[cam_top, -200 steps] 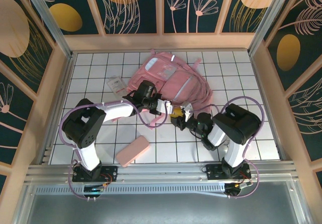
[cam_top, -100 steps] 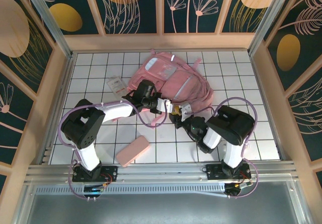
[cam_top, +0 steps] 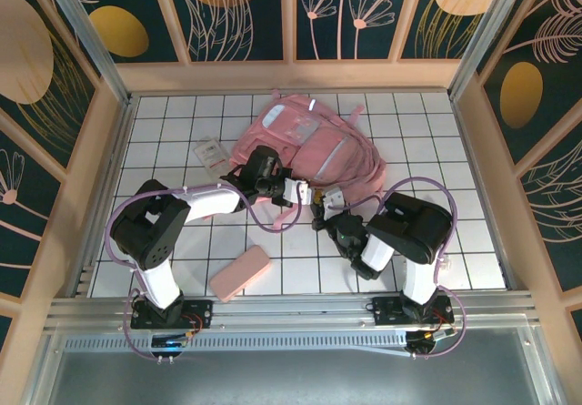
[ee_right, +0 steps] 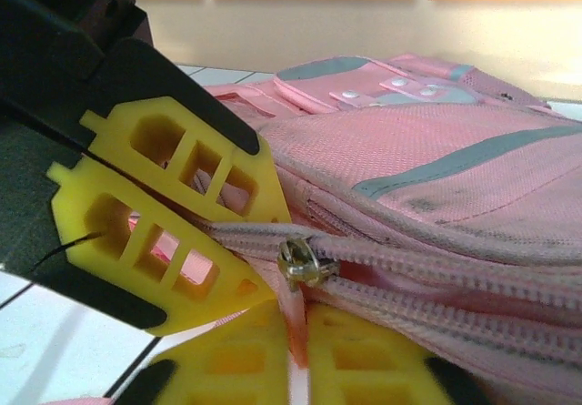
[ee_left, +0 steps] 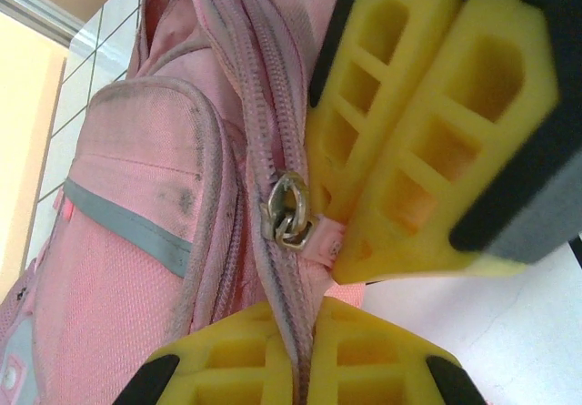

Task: Pack books, pencil case, and school supplies into a backpack

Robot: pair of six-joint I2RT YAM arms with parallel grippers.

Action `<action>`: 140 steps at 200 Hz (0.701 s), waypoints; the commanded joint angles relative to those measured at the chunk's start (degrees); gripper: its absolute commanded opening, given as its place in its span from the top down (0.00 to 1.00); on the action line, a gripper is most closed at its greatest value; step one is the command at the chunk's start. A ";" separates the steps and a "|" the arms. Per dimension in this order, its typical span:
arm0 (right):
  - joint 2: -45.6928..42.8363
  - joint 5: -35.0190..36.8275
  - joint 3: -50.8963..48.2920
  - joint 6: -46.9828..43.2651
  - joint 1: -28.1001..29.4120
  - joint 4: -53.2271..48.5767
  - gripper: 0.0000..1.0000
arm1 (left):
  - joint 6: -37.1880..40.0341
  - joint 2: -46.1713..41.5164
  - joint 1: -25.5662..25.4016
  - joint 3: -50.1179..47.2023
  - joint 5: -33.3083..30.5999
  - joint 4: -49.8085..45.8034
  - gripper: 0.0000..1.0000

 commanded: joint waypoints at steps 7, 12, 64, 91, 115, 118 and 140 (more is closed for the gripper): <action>-0.54 2.71 -0.12 0.37 -1.57 6.94 0.75 | -0.30 -2.83 -0.64 -1.52 6.78 -0.83 1.00; -0.18 1.18 0.00 0.63 -1.66 7.00 0.75 | -0.20 -2.83 -0.65 -1.54 6.88 -0.88 1.00; 1.46 -0.78 1.48 1.88 -4.11 7.01 0.78 | 0.60 -3.52 -0.70 -1.98 8.07 -1.06 1.00; 1.20 7.46 2.37 2.76 -3.67 6.31 0.91 | 0.08 -3.71 -0.67 -2.50 8.95 -0.52 1.00; 0.74 10.34 2.34 4.06 -2.70 6.41 1.00 | -0.23 -3.27 -0.69 -2.83 7.93 0.31 1.00; 0.62 10.29 2.20 4.32 -2.60 6.47 1.00 | -0.31 -3.21 -0.69 -2.88 7.82 0.31 1.00; -1.57 8.40 -0.08 4.93 -2.03 6.53 1.00 | -0.72 -2.99 -0.63 -3.13 6.31 0.72 1.00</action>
